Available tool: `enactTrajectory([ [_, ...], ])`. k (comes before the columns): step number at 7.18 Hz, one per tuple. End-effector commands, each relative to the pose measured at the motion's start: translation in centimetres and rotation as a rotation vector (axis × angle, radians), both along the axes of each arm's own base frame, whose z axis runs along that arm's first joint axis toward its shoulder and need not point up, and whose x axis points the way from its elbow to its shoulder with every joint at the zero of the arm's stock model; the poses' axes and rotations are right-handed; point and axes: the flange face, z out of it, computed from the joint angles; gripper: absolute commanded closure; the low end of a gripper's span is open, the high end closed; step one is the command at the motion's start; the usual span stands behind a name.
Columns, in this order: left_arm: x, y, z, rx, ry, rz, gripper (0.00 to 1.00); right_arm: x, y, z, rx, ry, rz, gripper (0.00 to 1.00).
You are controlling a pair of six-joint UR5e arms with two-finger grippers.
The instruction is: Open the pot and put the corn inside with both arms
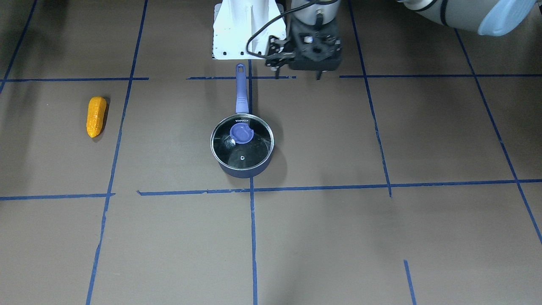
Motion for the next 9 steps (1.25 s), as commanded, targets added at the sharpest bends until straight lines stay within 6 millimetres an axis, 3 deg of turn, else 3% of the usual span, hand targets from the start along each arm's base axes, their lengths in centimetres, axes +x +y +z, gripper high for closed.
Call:
enactTrajectory([
  [1, 9.1, -1.5, -3.3, -0.002, -0.006, -0.039, 0.0, 0.0, 0.0, -0.1, 0.001, -0.001, 0.0, 0.0],
  [9, 15.2, -5.4, 1.2, 0.02, -0.011, -0.053, 0.0, 0.0, -0.4, -0.6, 0.01, -0.002, 0.002, 0.0],
])
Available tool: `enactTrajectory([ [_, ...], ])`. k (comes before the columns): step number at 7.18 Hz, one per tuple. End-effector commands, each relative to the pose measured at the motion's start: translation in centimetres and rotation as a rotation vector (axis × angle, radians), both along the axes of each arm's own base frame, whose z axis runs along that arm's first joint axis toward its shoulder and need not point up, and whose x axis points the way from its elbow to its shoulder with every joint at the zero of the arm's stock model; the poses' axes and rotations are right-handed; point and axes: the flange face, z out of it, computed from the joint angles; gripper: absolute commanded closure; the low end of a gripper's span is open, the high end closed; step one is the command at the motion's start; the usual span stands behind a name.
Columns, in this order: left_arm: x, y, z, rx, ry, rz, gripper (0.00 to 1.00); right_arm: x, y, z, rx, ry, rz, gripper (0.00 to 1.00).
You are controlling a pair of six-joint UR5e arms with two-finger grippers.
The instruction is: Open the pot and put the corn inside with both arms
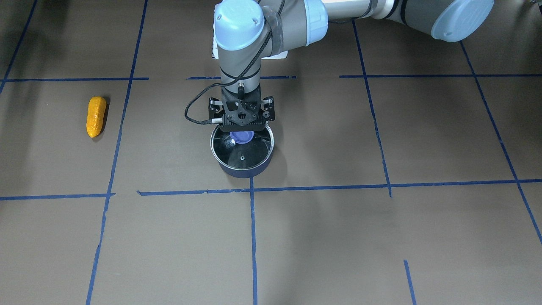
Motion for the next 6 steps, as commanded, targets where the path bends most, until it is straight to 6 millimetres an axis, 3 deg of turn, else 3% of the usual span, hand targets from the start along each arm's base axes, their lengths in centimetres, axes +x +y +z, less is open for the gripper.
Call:
enactTrajectory([
  [1, 1.2, -0.4, 1.1, -0.001, -0.003, 0.003, 0.0, 0.0, -0.1, -0.1, 0.001, 0.0, 0.0, 0.0],
  [6, 3.2, 1.1, 2.1, -0.021, -0.005, 0.015, 0.0, 0.0, -0.1, 0.0, 0.0, 0.0, 0.0, 0.0],
])
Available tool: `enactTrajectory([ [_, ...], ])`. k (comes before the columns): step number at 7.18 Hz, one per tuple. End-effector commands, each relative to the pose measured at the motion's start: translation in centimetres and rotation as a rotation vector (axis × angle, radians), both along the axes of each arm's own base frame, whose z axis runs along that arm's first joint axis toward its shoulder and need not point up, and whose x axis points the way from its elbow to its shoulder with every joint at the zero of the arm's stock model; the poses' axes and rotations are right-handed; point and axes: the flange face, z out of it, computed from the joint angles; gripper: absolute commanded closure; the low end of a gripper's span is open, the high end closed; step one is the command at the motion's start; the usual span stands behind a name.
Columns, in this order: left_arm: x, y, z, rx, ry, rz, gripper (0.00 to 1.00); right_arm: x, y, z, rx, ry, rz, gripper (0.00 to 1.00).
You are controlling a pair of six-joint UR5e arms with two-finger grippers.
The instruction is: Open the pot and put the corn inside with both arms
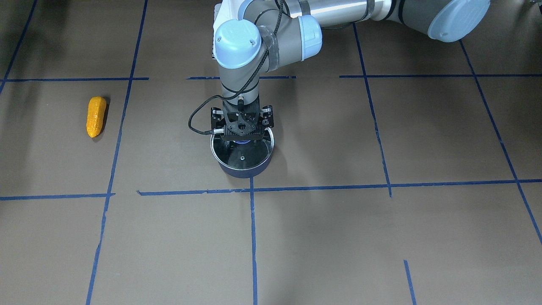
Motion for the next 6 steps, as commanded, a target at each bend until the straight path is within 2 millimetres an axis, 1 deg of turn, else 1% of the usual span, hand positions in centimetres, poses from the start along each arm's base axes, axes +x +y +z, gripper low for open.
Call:
enactTrajectory([
  [1, 0.5, 0.5, 0.0, -0.006, 0.009, -0.001, 0.0, 0.0, 0.0, 0.1, -0.003, 0.0, 0.0, 0.0],
  [2, 0.4, 0.4, -0.1, -0.007, 0.009, -0.004, 0.15, 0.0, 0.0, 0.1, -0.003, 0.0, 0.0, 0.0],
  [3, 0.3, 0.5, -0.3, -0.02, 0.014, -0.018, 0.46, 0.0, 0.0, 0.1, -0.001, 0.0, 0.0, 0.0],
  [4, 0.0, 0.4, -0.4, -0.027, 0.016, -0.027, 0.65, 0.0, -0.1, 0.0, 0.0, 0.0, 0.0, 0.0],
  [5, -0.9, 0.4, -1.1, -0.02, 0.027, -0.033, 0.77, 0.0, -0.3, -0.2, 0.003, -0.002, 0.0, 0.0],
  [6, -1.9, 0.7, -2.1, -0.013, 0.04, -0.037, 0.87, 0.0, -0.3, -0.2, 0.003, -0.002, 0.0, 0.0],
])
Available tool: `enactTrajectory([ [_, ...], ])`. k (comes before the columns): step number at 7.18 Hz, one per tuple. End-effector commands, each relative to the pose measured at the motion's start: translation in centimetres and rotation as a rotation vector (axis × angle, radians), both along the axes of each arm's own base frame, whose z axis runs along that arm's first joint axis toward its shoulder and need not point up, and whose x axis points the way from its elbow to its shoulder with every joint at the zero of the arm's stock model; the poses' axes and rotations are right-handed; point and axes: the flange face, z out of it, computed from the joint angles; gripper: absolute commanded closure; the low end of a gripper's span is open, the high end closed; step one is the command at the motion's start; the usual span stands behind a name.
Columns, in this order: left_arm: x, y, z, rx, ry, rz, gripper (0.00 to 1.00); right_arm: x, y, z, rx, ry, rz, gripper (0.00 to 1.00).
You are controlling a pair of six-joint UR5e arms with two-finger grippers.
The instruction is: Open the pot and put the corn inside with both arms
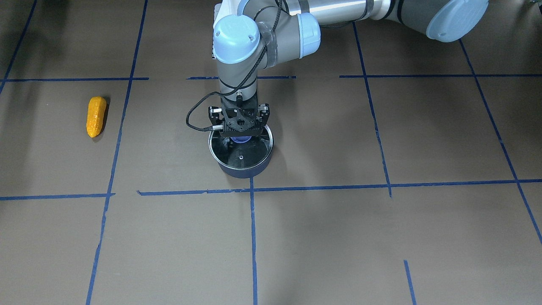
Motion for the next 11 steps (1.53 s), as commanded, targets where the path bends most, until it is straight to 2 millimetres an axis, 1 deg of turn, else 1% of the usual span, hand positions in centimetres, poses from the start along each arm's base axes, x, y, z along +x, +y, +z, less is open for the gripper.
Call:
enactTrajectory([
  [1, -2.6, 0.3, -1.8, 0.004, 0.014, -0.015, 0.88, 0.0, -0.3, -0.2, 0.004, 0.001, 0.0, 0.0],
  [2, -3.7, 0.9, -1.6, -0.001, 0.005, -0.015, 0.88, 0.0, -0.3, -0.3, 0.004, -0.001, 0.0, 0.0],
  [3, -5.1, 1.3, -0.2, 0.005, 0.009, -0.019, 0.9, 0.0, -0.5, -0.7, 0.013, -0.002, 0.0, 0.0],
  [4, -7.3, 1.1, 1.8, 0.009, 0.01, -0.034, 0.9, 0.0, -0.9, -1.4, 0.025, -0.007, -0.001, 0.0],
  [5, -9.1, 1.6, 4.2, 0.022, 0.002, -0.029, 0.9, -0.2, -0.9, -1.8, 0.029, -0.028, -0.002, 0.0],
  [6, -11.4, 1.3, 6.5, 0.049, -0.01, -0.021, 0.9, -0.2, -0.9, -2.3, 0.038, -0.036, -0.004, 0.0],
  [7, -13.7, 1.7, 9.1, 0.068, -0.025, -0.012, 0.9, -0.2, -0.8, -2.4, 0.036, -0.036, 0.0, 0.0],
  [8, -15.3, 2.4, 11.1, 0.081, -0.036, -0.001, 0.9, -0.6, -0.9, -3.2, -0.007, -0.043, 0.043, 0.0],
  [9, -15.5, 2.5, 12.1, 0.074, -0.047, 0.001, 0.9, -1.9, -1.0, -4.7, 0.005, -0.053, 0.059, 0.0],
  [10, -15.5, 2.5, 12.7, 0.067, -0.055, 0.002, 0.9, -3.4, -1.2, -5.9, -0.005, -0.064, 0.088, 0.0],
  [11, -15.5, 2.7, 14.7, 0.051, -0.078, 0.007, 0.9, -5.7, -1.3, -6.6, -0.011, -0.081, 0.088, 0.0],
])
